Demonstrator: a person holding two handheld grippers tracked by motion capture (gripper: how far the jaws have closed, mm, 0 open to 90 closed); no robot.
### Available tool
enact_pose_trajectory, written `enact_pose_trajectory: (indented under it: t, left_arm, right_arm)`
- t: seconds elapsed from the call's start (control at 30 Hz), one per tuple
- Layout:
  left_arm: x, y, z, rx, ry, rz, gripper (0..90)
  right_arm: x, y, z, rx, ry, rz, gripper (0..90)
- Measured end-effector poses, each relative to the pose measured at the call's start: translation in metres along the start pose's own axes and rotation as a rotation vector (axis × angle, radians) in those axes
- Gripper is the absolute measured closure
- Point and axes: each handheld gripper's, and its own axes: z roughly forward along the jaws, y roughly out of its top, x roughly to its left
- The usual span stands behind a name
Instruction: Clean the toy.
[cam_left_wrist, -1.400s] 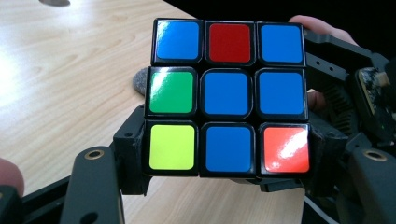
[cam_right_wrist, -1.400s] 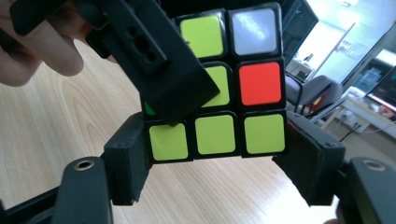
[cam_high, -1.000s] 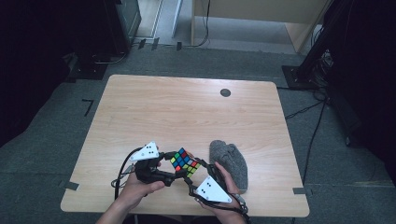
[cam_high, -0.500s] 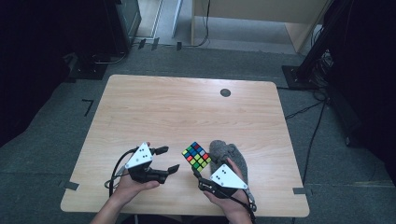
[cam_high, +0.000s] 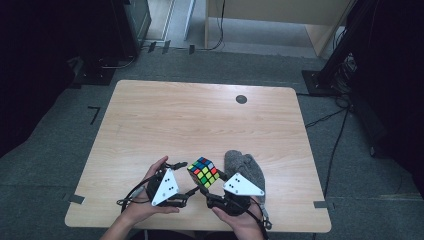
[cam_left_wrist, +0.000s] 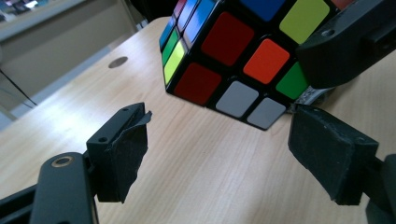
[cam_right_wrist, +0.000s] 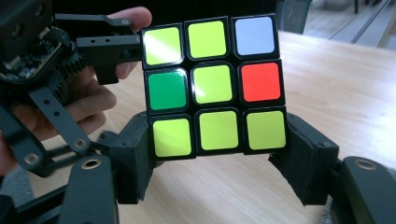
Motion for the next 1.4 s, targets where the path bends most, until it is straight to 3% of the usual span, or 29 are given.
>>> enact_pose_trajectory:
  t: [0.27,0.37,0.63,0.77,0.9,1.03,1.13,1.23,1.4]
  left_arm:
    - [-0.012,0.005,0.000,-0.023,0.061,0.102,21.8]
    - [-0.017,0.006,0.003,-0.007,0.082,0.137,22.9]
    - [-0.023,0.007,0.004,0.012,0.113,0.168,30.9]
    - [-0.022,0.007,0.003,0.001,0.097,0.152,32.2]
    - [-0.014,0.004,-0.001,-0.007,0.048,0.095,33.1]
    - [-0.001,0.002,-0.007,-0.023,0.035,0.019,33.2]
    - [0.007,-0.001,-0.011,-0.037,0.033,-0.033,33.2]
    - [0.014,-0.004,-0.012,-0.044,0.023,-0.076,33.2]
    - [0.019,-0.007,-0.012,-0.051,-0.004,-0.130,33.3]
  right_arm:
    - [0.005,0.002,0.002,0.032,0.038,0.085,34.6]
    - [0.006,0.002,0.004,0.061,0.055,0.131,34.6]
    - [0.006,0.002,0.006,0.099,0.123,0.265,34.3]
    - [0.003,0.003,0.005,0.093,0.142,0.272,33.7]
    - [-0.001,0.007,0.002,0.080,0.178,0.273,25.5]
    - [-0.011,0.013,-0.009,0.031,0.186,0.263,22.5]
    - [-0.022,0.019,-0.021,-0.023,0.149,0.257,22.6]
    - [-0.036,0.020,-0.030,-0.031,0.063,0.257,28.1]
    - [-0.060,-0.002,-0.020,0.133,-0.184,0.171,32.7]
